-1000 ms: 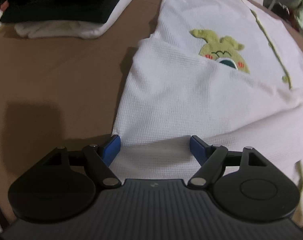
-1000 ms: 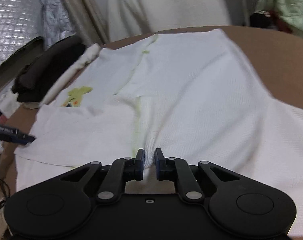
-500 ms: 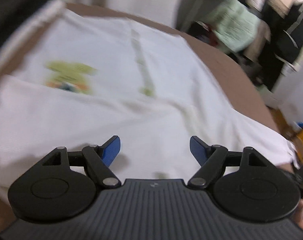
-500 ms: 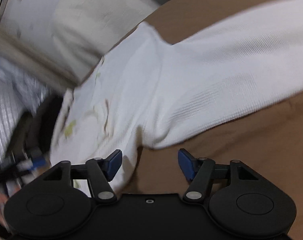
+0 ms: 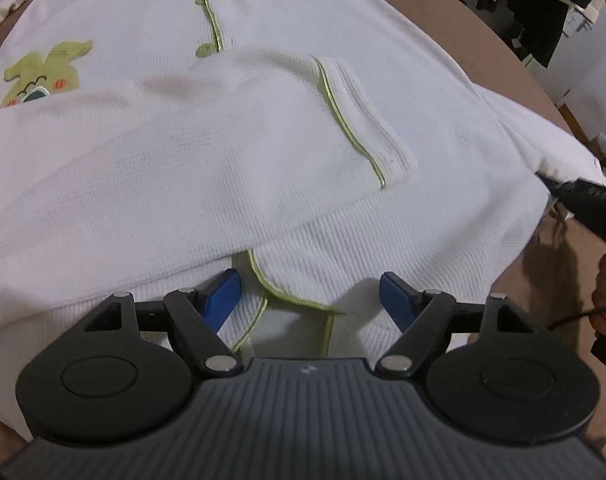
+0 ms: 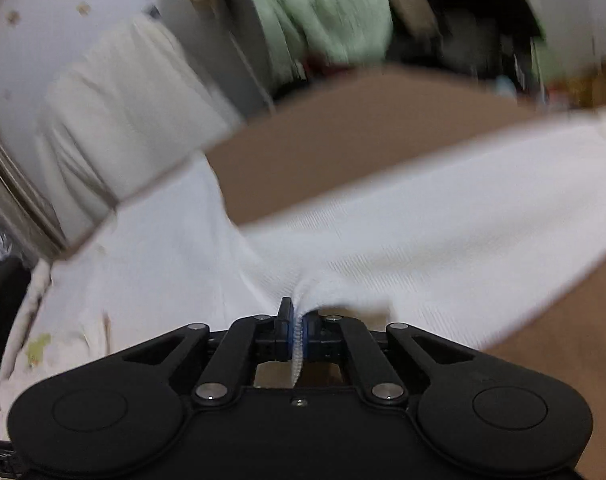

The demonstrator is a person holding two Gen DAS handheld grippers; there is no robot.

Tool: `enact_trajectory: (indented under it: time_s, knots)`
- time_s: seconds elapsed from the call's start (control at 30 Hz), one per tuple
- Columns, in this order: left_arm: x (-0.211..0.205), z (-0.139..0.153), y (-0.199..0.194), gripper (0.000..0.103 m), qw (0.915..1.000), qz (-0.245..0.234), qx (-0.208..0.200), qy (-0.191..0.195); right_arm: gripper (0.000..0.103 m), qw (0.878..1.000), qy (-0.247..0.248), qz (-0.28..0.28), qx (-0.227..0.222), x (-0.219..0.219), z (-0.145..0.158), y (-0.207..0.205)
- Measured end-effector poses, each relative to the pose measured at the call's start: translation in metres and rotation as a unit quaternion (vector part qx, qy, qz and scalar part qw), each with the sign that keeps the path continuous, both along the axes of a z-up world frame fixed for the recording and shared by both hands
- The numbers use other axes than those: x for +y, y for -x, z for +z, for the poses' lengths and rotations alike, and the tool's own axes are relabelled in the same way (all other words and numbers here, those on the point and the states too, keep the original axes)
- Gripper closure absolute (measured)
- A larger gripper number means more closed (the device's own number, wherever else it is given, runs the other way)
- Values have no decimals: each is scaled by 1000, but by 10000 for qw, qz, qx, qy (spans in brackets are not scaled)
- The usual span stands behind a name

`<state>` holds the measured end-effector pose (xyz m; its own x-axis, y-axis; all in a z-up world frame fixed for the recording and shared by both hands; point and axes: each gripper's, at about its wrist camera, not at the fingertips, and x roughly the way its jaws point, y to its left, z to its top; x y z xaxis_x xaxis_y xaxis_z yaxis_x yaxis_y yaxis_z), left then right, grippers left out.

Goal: Fold clothes

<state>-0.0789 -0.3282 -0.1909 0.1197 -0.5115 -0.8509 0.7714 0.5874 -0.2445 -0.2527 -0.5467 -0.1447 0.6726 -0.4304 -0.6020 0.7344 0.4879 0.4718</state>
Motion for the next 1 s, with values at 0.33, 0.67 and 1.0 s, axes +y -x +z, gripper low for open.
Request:
enact_trajectory:
  time_s: [0.33,0.67,1.0]
  knots:
    - [-47,39,32,27,9946,-732,-464,573,50,9959,-620,647,-135,-11,5,30]
    - [-126,6,50,27,9899,-1261,42,653,48,9662,-2257,-103,-1242,-83,-20,111]
    - [-128,-2,40,27,9929,-1007,199,601,48,9888,-1125,-430,-879,-109,-12,125]
